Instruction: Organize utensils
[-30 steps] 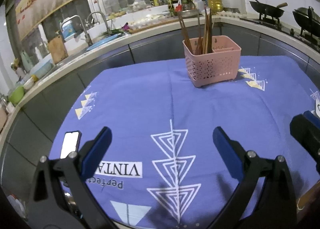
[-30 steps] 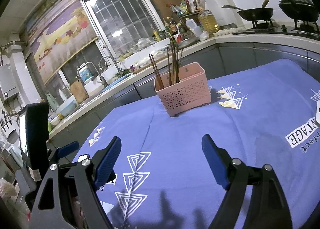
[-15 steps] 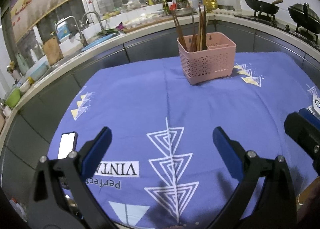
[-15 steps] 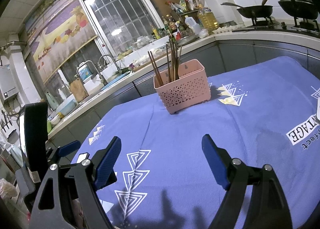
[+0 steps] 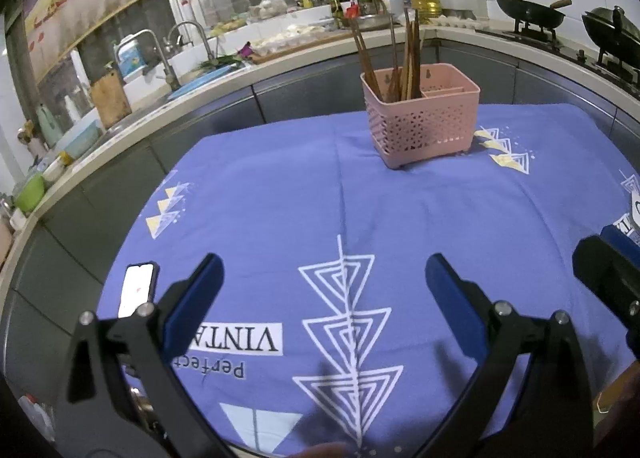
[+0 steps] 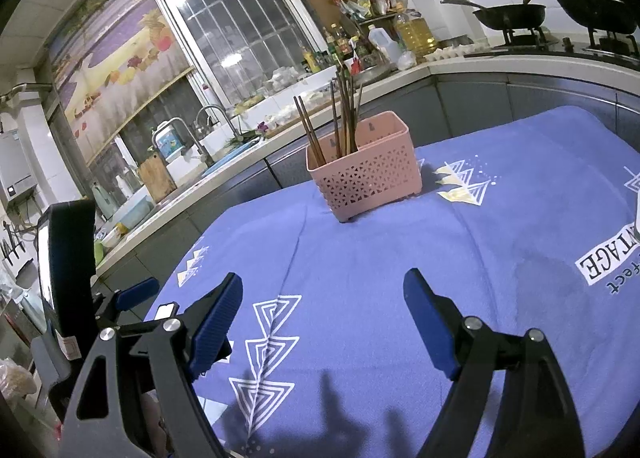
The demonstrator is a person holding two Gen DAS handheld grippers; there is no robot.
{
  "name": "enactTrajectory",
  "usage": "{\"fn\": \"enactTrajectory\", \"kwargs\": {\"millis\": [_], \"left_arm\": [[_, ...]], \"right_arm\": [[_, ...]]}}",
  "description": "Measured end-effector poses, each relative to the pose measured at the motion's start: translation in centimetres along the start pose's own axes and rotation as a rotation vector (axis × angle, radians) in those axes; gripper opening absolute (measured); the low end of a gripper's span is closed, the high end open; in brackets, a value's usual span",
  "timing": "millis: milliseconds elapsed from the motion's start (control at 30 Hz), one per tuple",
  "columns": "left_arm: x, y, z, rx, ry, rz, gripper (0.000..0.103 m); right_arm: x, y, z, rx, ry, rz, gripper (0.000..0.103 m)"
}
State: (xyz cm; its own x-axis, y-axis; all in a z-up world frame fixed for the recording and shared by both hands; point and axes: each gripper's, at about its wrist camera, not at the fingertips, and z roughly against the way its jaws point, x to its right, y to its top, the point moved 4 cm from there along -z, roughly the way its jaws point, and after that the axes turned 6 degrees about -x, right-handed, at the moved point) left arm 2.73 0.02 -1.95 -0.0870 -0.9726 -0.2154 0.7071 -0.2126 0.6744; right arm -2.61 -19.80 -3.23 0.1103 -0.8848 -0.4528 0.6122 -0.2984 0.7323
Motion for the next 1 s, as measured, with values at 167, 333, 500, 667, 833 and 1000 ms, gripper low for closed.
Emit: {"fn": "enactTrajectory", "kwargs": {"millis": [167, 333, 500, 667, 833, 1000], "left_arm": [[-0.10, 0.07, 0.11, 0.014, 0.017, 0.004, 0.097], [0.17, -0.08, 0.30, 0.017, 0.053, -0.005, 0.097], [0.31, -0.21, 0.26, 0.009, 0.054, -0.006, 0.097], [0.37, -0.33, 0.19, 0.002, 0.056, 0.002, 0.097], [0.35, -0.37, 0.16, -0.002, 0.059, 0.005, 0.097], [0.28, -0.42, 0.14, -0.001, 0.062, 0.007, 0.097]], "right_arm": [[-0.02, -0.14, 0.04, 0.000, 0.001, 0.000, 0.082], [-0.04, 0.06, 0.07, 0.002, 0.000, -0.001, 0.082], [0.28, -0.15, 0.06, 0.020, -0.005, -0.009, 0.082], [0.49, -0.24, 0.08, 0.023, -0.007, -0.015, 0.082], [0.52, -0.32, 0.15, 0.025, -0.007, -0.015, 0.082], [0.60, -0.23, 0.24, 0.026, -0.008, -0.015, 0.082]]}}
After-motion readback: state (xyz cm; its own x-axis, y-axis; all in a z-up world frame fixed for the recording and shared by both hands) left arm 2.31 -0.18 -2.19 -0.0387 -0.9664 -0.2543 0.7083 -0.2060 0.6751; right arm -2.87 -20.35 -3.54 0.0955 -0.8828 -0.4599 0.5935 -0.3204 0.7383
